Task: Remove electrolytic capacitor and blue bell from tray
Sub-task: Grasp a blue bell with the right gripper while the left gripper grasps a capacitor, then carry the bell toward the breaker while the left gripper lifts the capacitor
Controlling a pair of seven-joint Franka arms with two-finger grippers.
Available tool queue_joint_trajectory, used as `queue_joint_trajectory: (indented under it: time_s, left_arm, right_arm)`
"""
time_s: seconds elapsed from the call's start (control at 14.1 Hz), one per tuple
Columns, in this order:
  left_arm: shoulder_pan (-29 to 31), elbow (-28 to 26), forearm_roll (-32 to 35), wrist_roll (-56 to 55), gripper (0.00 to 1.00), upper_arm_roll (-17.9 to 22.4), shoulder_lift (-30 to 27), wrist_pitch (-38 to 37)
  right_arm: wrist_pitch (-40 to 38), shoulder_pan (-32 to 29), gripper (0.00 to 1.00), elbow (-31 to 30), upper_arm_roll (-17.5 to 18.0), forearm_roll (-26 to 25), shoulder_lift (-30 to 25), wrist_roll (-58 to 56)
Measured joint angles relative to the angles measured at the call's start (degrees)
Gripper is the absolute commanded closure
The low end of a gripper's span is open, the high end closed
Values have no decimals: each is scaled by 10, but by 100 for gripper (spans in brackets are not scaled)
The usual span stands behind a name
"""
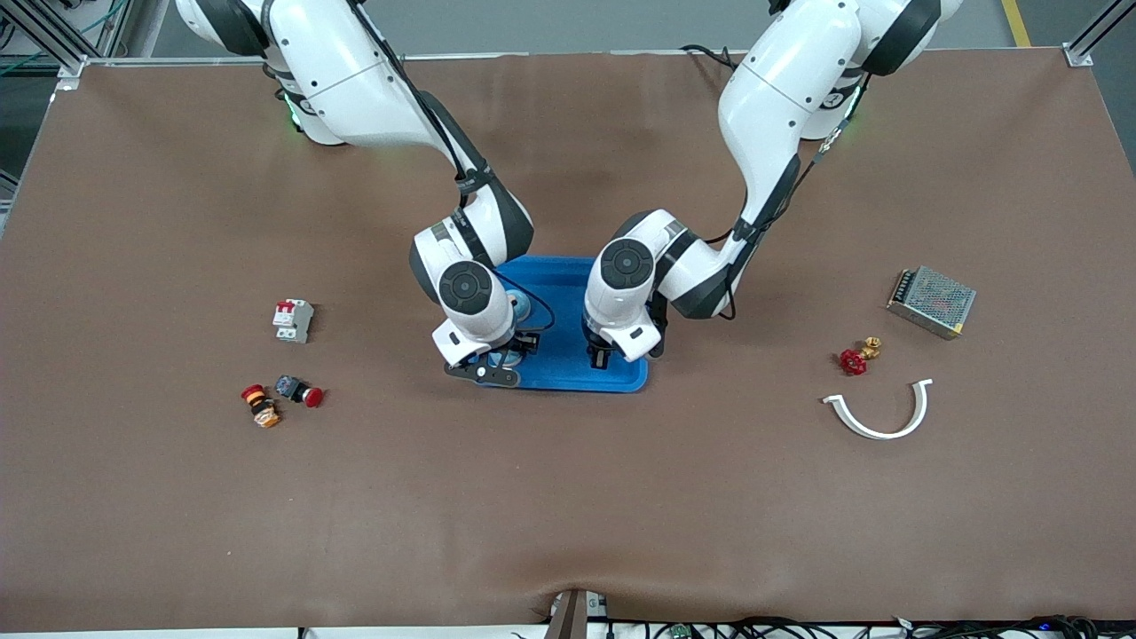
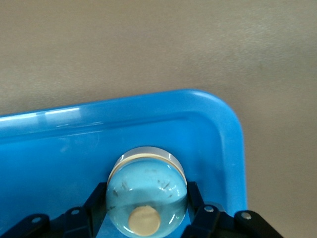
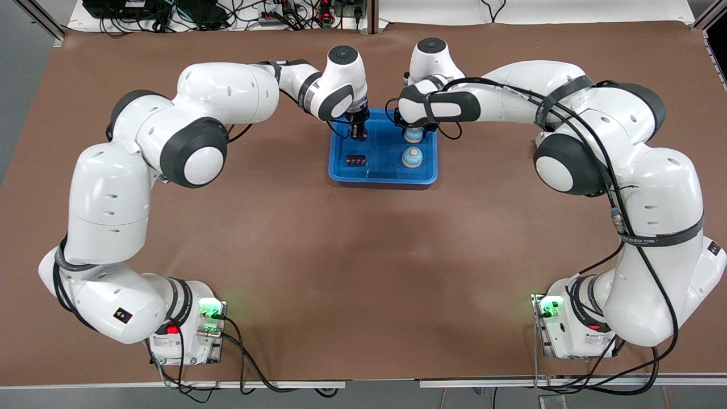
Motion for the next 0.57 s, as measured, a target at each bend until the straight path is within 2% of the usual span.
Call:
queue_joint_trajectory:
  time_s: [0.36, 0.57]
  left_arm:
    - [0, 24, 29, 0, 100, 0, 0, -10]
    - [0, 44, 53, 9, 100, 0, 0, -41]
  right_arm:
    - [-60, -4, 56, 23, -12, -6, -22, -30]
    - [-140, -35, 56, 31, -25, -6, -65, -137]
